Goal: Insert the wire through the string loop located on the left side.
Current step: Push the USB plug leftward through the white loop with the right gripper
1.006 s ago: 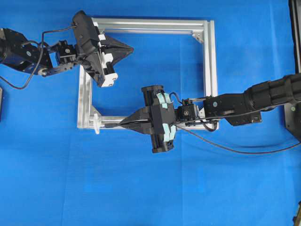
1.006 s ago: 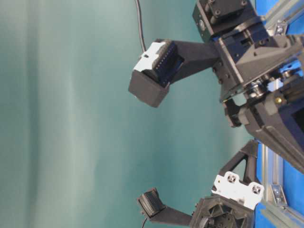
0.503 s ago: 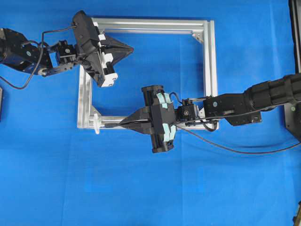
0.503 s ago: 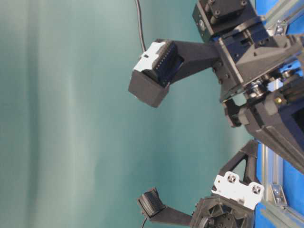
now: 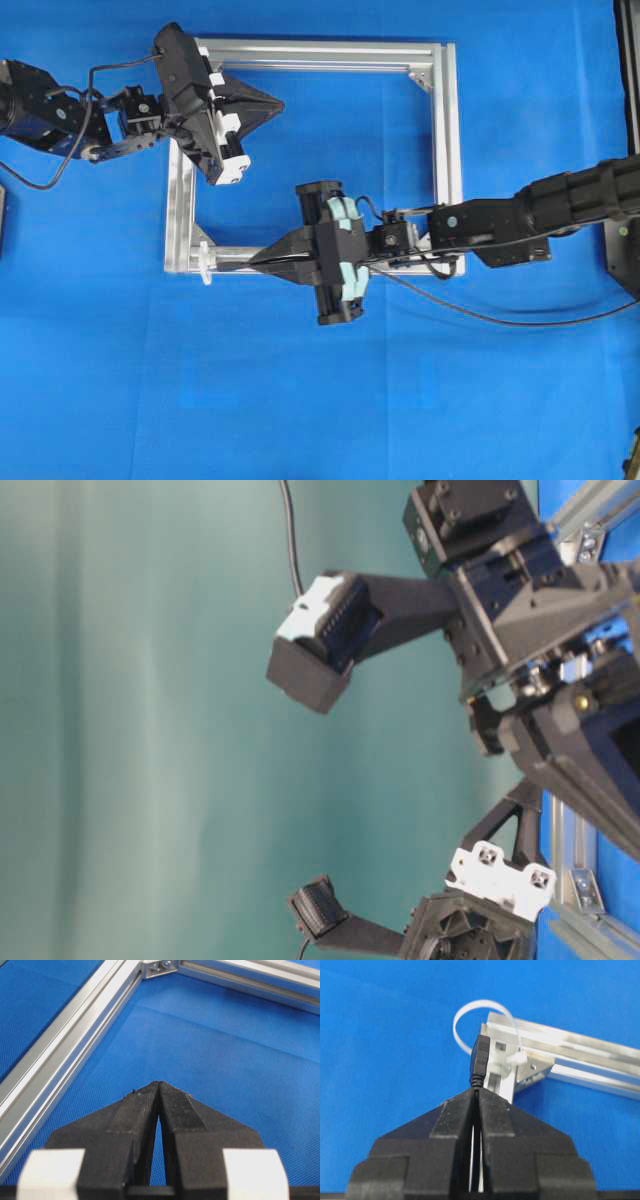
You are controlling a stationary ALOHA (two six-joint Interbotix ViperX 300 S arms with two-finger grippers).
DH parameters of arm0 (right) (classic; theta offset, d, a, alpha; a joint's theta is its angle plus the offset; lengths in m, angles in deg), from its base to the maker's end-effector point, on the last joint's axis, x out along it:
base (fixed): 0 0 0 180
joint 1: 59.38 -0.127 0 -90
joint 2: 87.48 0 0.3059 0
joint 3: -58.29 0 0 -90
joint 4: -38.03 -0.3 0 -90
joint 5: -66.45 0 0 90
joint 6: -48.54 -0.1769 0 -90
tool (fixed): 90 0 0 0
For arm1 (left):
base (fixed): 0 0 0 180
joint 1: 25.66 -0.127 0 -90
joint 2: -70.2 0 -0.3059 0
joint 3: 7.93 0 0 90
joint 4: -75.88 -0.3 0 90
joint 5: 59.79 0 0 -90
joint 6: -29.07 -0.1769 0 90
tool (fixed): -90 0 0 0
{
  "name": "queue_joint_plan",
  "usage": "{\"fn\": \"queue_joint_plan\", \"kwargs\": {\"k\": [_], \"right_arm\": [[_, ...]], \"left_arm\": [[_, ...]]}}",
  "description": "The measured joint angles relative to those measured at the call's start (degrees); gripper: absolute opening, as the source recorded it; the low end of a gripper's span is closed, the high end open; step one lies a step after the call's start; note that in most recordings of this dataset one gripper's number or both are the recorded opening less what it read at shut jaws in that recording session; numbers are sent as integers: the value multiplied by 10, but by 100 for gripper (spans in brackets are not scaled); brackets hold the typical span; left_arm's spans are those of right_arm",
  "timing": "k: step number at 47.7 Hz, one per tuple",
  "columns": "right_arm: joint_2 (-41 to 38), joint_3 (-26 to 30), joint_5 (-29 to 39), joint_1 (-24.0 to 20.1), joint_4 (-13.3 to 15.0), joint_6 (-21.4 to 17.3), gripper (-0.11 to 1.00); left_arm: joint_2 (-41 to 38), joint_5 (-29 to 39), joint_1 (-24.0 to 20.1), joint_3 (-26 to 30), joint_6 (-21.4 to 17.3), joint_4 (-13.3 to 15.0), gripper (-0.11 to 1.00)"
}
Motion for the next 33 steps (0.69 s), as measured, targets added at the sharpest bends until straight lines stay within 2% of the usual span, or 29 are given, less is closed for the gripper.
{"fn": "queue_joint_plan", "kwargs": {"k": [22, 33], "right_arm": [[-54, 89, 36, 4, 0, 0, 0], [-61, 105, 38, 4, 0, 0, 0]], "left_arm": [[0, 0, 0, 1, 0, 0, 0], [0, 0, 0, 0, 0, 0, 0]]}}
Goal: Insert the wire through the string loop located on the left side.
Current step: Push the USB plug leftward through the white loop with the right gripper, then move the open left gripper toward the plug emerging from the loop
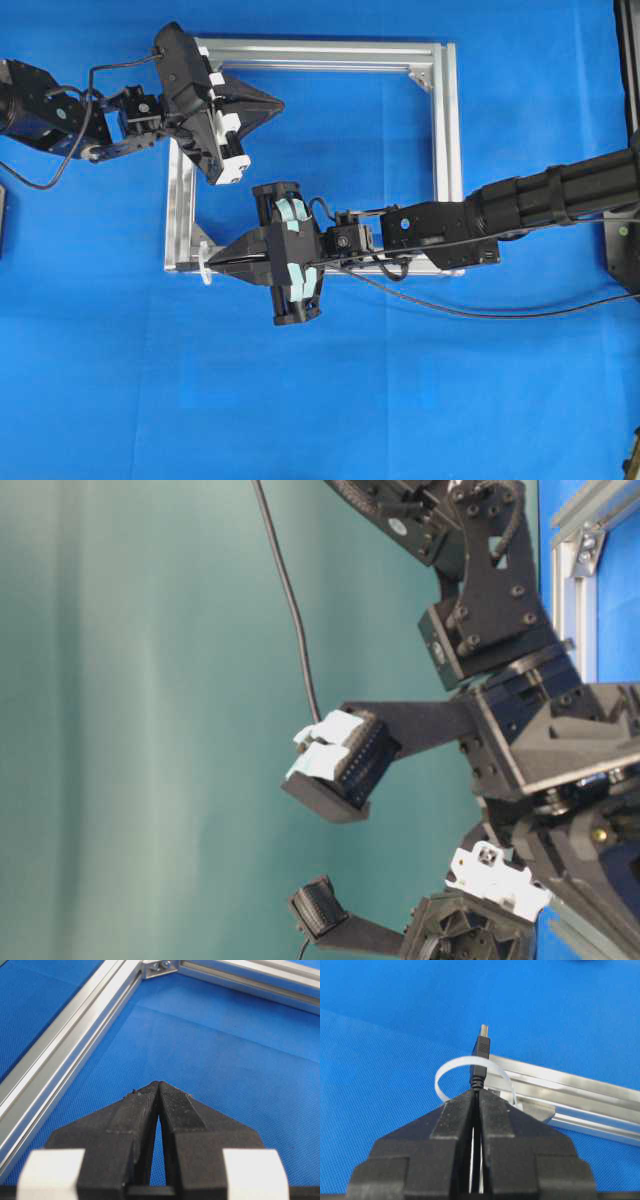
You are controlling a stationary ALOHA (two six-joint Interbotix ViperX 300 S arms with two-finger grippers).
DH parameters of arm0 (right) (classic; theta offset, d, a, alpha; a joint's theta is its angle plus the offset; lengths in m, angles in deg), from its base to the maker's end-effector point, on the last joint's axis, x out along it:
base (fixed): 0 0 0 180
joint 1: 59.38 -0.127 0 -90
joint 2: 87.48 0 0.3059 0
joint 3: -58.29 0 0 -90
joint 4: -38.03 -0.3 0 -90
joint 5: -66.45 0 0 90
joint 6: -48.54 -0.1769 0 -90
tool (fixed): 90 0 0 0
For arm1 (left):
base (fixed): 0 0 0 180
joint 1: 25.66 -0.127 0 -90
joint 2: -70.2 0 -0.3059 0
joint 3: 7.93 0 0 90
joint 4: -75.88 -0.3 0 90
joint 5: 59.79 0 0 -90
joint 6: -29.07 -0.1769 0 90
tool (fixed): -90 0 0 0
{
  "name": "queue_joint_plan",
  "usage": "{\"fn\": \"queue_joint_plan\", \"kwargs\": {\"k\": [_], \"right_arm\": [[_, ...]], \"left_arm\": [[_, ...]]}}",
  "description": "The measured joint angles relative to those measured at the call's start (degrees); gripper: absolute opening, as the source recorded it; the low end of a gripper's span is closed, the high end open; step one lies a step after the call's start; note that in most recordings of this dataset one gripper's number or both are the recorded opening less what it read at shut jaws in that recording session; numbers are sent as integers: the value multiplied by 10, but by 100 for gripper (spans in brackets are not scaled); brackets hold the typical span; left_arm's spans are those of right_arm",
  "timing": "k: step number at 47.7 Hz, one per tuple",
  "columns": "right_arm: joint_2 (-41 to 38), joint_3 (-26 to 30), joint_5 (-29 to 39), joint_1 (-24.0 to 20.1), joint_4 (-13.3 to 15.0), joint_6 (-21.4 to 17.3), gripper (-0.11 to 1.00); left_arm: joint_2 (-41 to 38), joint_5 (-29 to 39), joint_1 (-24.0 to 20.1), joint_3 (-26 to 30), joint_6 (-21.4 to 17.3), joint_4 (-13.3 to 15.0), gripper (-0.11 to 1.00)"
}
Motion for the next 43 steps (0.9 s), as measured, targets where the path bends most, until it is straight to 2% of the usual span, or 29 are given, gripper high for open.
{"fn": "queue_joint_plan", "kwargs": {"k": [20, 30, 43], "right_arm": [[-1, 1, 0, 0, 0, 0, 0], [0, 1, 0, 0, 0, 0, 0], [0, 1, 0, 0, 0, 0, 0]], "left_arm": [[3, 0, 0, -4, 0, 0, 0], [47, -1, 0, -53, 0, 0, 0], [133, -3, -2, -151, 0, 0, 0]]}}
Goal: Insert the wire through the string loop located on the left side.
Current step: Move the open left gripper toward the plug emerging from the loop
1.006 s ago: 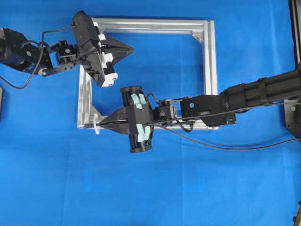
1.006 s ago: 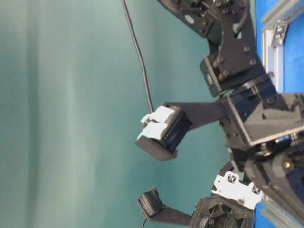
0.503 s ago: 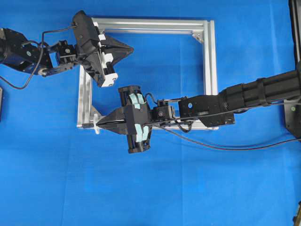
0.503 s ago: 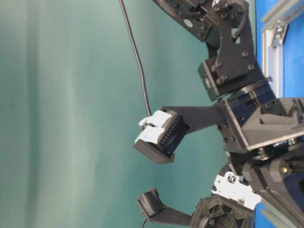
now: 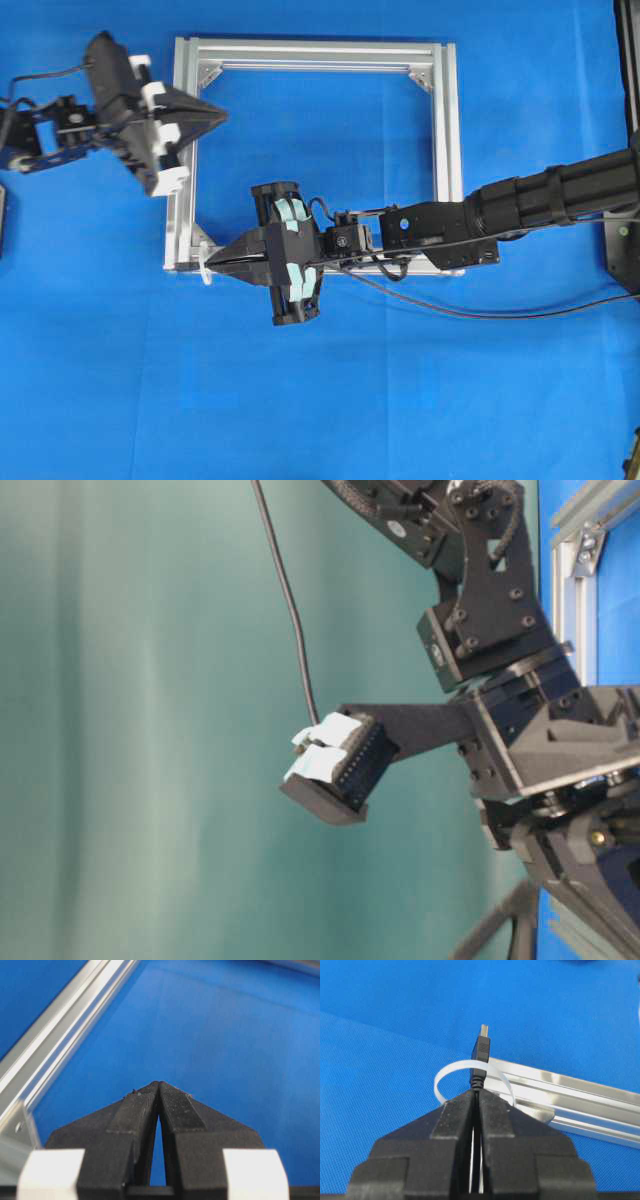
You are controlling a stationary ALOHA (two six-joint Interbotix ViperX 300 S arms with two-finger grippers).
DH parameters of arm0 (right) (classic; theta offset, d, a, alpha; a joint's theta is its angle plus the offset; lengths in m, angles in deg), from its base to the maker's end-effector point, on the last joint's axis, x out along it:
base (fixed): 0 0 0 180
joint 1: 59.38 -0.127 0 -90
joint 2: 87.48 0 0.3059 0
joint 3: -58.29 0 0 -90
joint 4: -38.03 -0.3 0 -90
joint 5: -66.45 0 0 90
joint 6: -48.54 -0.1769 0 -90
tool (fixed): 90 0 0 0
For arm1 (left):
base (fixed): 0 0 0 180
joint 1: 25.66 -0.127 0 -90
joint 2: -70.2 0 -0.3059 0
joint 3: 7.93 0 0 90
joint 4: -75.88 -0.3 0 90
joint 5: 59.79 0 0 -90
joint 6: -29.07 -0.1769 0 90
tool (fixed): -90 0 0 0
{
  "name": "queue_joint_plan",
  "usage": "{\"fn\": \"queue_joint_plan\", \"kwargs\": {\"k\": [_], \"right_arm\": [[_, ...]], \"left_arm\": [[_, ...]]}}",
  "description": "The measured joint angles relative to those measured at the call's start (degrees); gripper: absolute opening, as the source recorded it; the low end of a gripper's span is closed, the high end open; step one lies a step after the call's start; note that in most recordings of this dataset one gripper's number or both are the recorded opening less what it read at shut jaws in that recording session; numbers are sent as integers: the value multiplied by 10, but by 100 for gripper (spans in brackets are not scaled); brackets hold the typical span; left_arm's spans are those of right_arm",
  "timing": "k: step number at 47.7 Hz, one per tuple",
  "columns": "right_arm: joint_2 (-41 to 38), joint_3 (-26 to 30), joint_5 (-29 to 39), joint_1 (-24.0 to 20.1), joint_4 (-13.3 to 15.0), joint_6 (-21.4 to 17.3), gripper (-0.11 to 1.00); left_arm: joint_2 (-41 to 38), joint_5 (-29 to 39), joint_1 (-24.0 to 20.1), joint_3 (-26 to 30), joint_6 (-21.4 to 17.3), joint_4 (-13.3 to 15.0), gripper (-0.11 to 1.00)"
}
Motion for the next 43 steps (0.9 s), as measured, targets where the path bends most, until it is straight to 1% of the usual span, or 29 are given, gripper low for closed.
{"fn": "queue_joint_plan", "kwargs": {"k": [8, 15, 29, 35, 43], "right_arm": [[-1, 0, 0, 0, 0, 0, 0], [0, 0, 0, 1, 0, 0, 0], [0, 0, 0, 1, 0, 0, 0], [-1, 0, 0, 0, 0, 0, 0], [-1, 0, 0, 1, 0, 0, 0]], "left_arm": [[48, 0, -3, -49, 0, 0, 0], [76, -1, -11, -78, 0, -1, 0], [84, 0, -16, -81, 1, -2, 0], [84, -1, 1, -79, 2, -2, 0], [88, 1, 53, -79, 11, -2, 0]]}}
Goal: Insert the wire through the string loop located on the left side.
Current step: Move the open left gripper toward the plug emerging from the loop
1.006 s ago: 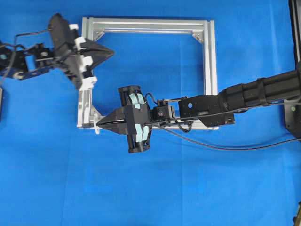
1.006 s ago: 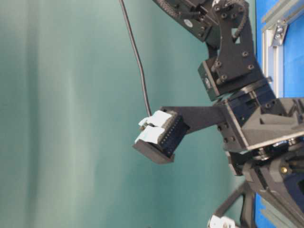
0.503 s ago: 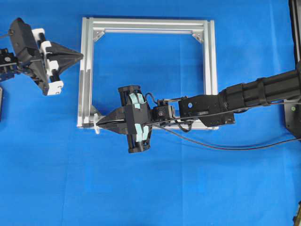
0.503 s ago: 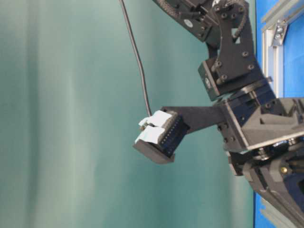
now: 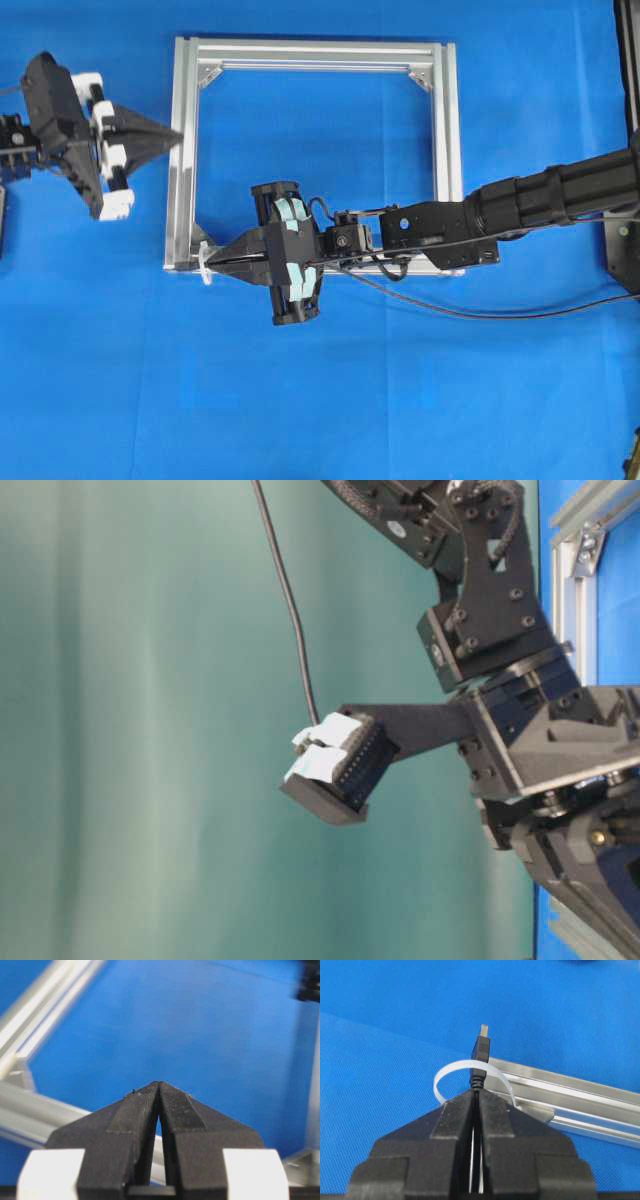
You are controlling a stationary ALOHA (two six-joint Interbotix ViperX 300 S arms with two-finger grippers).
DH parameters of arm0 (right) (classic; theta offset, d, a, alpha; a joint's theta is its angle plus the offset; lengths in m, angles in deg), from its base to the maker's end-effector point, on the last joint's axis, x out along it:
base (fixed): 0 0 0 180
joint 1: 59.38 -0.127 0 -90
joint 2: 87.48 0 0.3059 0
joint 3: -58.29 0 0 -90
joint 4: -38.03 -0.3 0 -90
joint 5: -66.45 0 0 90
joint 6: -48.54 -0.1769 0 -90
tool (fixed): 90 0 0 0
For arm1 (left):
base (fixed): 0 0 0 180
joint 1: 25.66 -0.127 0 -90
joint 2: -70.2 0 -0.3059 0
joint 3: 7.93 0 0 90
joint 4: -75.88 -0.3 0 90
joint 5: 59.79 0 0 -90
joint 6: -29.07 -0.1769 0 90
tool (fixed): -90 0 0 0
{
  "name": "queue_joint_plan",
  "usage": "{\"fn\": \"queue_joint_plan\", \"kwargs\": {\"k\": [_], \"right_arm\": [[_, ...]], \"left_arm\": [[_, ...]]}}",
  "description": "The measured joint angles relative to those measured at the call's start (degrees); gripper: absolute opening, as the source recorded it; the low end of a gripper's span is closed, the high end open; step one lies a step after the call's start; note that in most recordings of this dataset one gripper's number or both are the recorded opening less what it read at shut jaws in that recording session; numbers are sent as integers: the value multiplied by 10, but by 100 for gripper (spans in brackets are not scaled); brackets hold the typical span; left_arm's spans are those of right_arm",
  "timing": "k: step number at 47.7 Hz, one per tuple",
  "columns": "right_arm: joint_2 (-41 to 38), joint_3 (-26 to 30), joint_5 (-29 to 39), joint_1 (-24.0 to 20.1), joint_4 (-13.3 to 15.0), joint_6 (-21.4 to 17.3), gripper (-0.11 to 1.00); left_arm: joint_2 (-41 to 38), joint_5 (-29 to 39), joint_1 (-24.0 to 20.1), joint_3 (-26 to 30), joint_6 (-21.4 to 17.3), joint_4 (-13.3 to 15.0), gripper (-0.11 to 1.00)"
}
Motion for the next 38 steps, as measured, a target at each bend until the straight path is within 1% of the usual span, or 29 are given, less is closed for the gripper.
{"fn": "queue_joint_plan", "kwargs": {"k": [12, 21, 27, 31, 38], "right_arm": [[1, 0, -1, -1, 0, 0, 0], [0, 0, 0, -1, 0, 0, 0], [0, 0, 0, 0, 0, 0, 0], [0, -1, 0, -1, 0, 1, 0], [1, 0, 0, 0, 0, 0, 0]], "left_arm": [[13, 1, 94, 1, 11, -1, 0], [24, 1, 164, 2, 11, 0, 0], [29, 1, 202, 2, 11, -1, 0], [30, 1, 216, 2, 11, -1, 0], [30, 0, 217, 3, 11, -1, 0]]}}
